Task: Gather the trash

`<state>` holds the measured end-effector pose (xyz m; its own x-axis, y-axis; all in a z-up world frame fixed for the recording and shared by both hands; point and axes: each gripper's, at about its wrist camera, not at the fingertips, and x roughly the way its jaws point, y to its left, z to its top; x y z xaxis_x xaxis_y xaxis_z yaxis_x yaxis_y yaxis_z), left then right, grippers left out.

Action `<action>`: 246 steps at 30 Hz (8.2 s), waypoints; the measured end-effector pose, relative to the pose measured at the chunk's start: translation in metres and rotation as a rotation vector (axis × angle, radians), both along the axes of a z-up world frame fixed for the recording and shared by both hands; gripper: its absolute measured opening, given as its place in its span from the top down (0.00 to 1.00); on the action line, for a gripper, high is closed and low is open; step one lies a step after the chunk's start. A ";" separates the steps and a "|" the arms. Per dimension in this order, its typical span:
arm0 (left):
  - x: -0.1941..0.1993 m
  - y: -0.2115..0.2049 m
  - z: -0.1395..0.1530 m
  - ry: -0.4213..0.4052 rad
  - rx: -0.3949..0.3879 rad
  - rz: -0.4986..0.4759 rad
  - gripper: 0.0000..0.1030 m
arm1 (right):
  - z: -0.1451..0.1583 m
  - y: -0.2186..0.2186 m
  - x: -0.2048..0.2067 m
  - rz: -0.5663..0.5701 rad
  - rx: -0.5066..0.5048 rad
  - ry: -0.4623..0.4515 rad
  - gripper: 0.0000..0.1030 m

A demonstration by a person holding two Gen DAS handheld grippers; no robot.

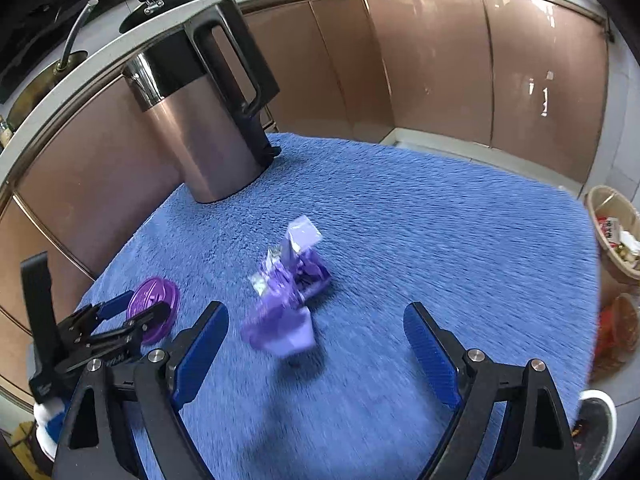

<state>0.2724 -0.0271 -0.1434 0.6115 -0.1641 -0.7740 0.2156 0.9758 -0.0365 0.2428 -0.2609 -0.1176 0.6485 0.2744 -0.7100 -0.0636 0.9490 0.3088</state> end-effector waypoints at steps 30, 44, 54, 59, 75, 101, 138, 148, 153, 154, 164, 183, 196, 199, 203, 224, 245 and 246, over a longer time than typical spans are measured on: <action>-0.093 -0.015 0.081 -0.162 -0.019 -0.070 0.25 | 0.062 0.002 -0.092 0.053 0.025 -0.143 0.61; -0.160 -0.091 0.175 -0.273 -0.162 -0.253 0.25 | 0.148 -0.118 -0.251 -0.207 -0.001 -0.355 0.61; -0.201 -0.232 0.170 -0.174 -0.227 -0.512 0.25 | 0.096 -0.197 -0.316 -0.475 -0.041 -0.239 0.61; -0.209 -0.307 0.142 -0.042 -0.239 -0.624 0.25 | 0.055 -0.226 -0.323 -0.546 -0.045 -0.134 0.61; -0.209 -0.422 0.075 0.195 -0.274 -0.757 0.23 | -0.031 -0.285 -0.337 -0.699 0.008 0.047 0.36; -0.196 -0.422 0.059 0.364 -0.392 -0.670 0.23 | -0.029 -0.278 -0.346 -0.707 0.003 0.049 0.32; -0.176 -0.436 -0.017 0.546 -0.398 -0.573 0.23 | -0.064 -0.273 -0.341 -0.702 0.039 0.128 0.30; -0.171 -0.431 -0.023 0.605 -0.455 -0.579 0.23 | -0.062 -0.272 -0.342 -0.710 0.038 0.124 0.30; -0.162 -0.421 -0.031 0.710 -0.542 -0.543 0.23 | -0.063 -0.272 -0.342 -0.710 0.039 0.128 0.30; -0.160 -0.420 -0.033 0.731 -0.556 -0.541 0.23 | -0.063 -0.272 -0.343 -0.711 0.038 0.130 0.30; -0.155 -0.402 -0.025 0.715 -0.723 -0.549 0.23 | -0.068 -0.276 -0.351 -0.736 0.051 0.137 0.27; -0.175 -0.416 -0.013 0.548 -0.476 -0.668 0.26 | -0.070 -0.272 -0.353 -0.751 0.055 0.142 0.27; -0.195 -0.431 0.006 0.402 -0.342 -0.705 0.26 | -0.073 -0.275 -0.356 -0.756 0.063 0.147 0.27; -0.200 -0.429 0.012 0.381 -0.386 -0.716 0.23 | -0.074 -0.274 -0.356 -0.755 0.063 0.148 0.27; -0.204 -0.435 0.012 0.426 -0.388 -0.748 0.23 | -0.074 -0.274 -0.356 -0.763 0.066 0.149 0.27; -0.141 -0.394 -0.031 0.827 -0.943 -0.599 0.22 | -0.073 -0.274 -0.360 -0.778 0.062 0.145 0.25; -0.249 -0.422 0.059 0.095 -0.322 -0.912 0.22 | -0.089 -0.273 -0.370 -0.802 0.048 0.205 0.23; -0.249 -0.423 0.059 0.093 -0.319 -0.912 0.22 | -0.090 -0.273 -0.371 -0.803 0.048 0.207 0.23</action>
